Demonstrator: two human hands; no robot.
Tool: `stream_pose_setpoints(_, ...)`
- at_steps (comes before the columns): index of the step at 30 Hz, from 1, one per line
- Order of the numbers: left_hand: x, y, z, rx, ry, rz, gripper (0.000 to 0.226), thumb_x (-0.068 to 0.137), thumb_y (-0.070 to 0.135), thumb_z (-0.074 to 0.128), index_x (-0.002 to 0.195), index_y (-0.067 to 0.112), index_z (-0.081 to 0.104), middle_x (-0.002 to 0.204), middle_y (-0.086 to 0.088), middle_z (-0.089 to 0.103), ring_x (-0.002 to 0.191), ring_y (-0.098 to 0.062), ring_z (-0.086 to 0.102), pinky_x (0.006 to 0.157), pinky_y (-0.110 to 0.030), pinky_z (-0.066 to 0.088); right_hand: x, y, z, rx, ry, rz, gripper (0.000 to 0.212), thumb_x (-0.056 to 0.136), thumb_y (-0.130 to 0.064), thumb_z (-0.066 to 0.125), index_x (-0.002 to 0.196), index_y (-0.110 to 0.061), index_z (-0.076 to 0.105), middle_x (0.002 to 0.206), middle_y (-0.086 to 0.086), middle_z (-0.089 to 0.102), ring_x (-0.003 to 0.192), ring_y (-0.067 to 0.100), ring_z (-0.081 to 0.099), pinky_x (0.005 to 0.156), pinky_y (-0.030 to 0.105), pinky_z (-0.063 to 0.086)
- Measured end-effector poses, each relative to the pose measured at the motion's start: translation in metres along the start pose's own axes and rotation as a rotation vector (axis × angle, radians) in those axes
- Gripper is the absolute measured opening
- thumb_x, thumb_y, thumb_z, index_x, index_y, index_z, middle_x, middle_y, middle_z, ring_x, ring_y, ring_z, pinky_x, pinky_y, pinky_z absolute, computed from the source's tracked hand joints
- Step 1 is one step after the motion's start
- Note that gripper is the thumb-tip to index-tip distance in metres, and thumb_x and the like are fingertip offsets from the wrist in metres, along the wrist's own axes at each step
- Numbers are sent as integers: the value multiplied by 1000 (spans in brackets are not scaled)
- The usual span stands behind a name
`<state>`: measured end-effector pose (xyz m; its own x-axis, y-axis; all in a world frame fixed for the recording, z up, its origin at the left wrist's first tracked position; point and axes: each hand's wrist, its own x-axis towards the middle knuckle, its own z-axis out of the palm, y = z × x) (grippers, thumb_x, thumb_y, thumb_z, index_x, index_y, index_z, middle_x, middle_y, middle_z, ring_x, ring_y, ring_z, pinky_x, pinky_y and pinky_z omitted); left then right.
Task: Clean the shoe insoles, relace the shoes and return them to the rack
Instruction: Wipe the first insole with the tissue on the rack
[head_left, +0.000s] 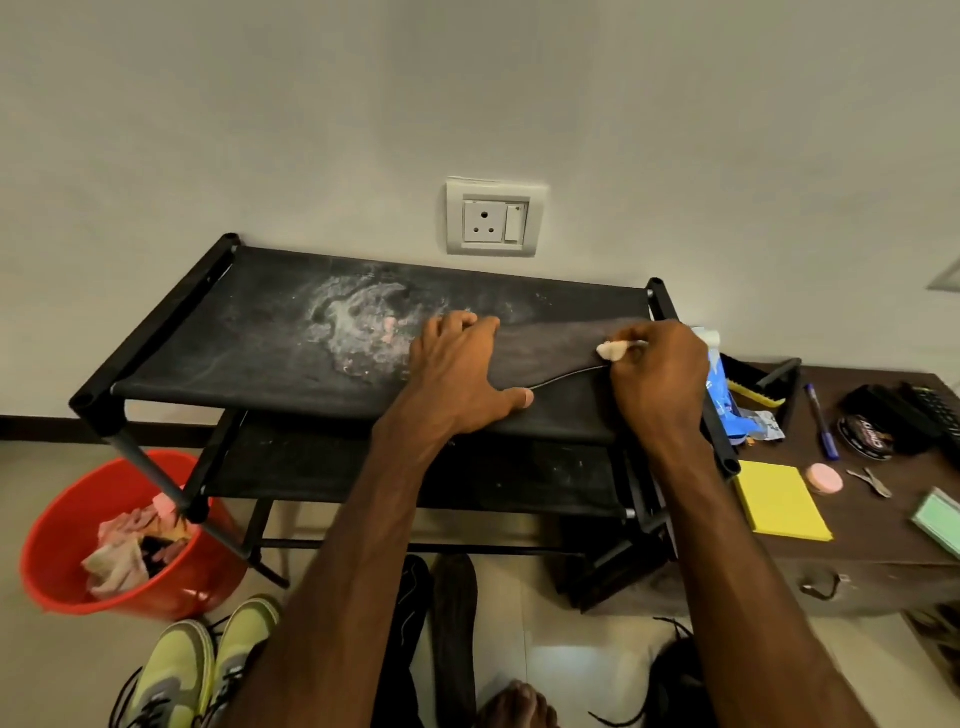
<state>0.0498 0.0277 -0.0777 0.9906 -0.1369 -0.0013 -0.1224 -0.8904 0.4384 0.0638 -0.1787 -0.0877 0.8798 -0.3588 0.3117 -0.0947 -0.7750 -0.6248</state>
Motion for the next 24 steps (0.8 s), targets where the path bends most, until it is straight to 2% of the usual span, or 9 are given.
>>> stream_pose_setpoints(3,3,-9,3,2,1,-13,83,79,62,74,148,27,44,153,-2,39,139,-27,31,113,-42,29,3,2,3,-27,8,-2,13,92,-10,71,101,-9,80,97,14,76,91,31,70,83,35,55)
stream_pose_setpoints(5,4,-15,4,-26,9,-7,77,78,62,75,144,29,50,149,0,44,137,-25,34,112,-40,31,3,3,7,-53,-29,-40,9,90,-6,71,90,-9,80,90,12,76,85,28,70,80,37,57)
stream_pose_setpoints(7,6,-18,5,-53,32,-4,76,76,64,76,140,29,53,146,1,47,135,-24,35,110,-39,33,1,2,11,-119,-52,-100,14,86,0,67,80,-7,77,81,10,73,77,28,68,75,38,57)
stream_pose_setpoints(11,7,-17,2,-28,49,-25,87,71,69,77,142,28,47,145,-2,45,134,-25,35,109,-39,33,-2,-10,16,-174,-135,-154,15,88,-2,66,81,-11,77,80,9,73,74,26,65,69,31,51)
stream_pose_setpoints(14,6,-14,0,-2,62,-23,96,70,68,78,147,27,39,146,-4,43,135,-26,34,109,-41,33,-11,-24,20,-122,-236,-222,13,89,-12,70,80,-17,78,80,3,75,77,22,70,74,35,58)
stream_pose_setpoints(18,6,-19,-2,-6,63,-23,83,74,60,79,144,28,47,144,-2,50,133,-26,39,109,-41,35,-22,-36,24,-73,-368,-296,15,87,-14,68,85,-23,81,85,2,75,79,21,69,76,40,60)
stream_pose_setpoints(21,4,-25,-3,-68,37,-42,78,74,59,80,141,30,53,139,1,53,131,-23,41,109,-41,38,-19,-34,19,14,-298,-234,20,83,-17,58,85,-22,78,81,-1,74,75,20,68,72,37,58)
stream_pose_setpoints(24,4,-27,-2,-106,43,-51,78,72,59,82,139,31,55,137,3,55,131,-21,41,109,-39,38,-6,-19,7,18,-145,-138,13,86,-14,65,88,-21,77,83,1,74,78,20,67,74,33,56)
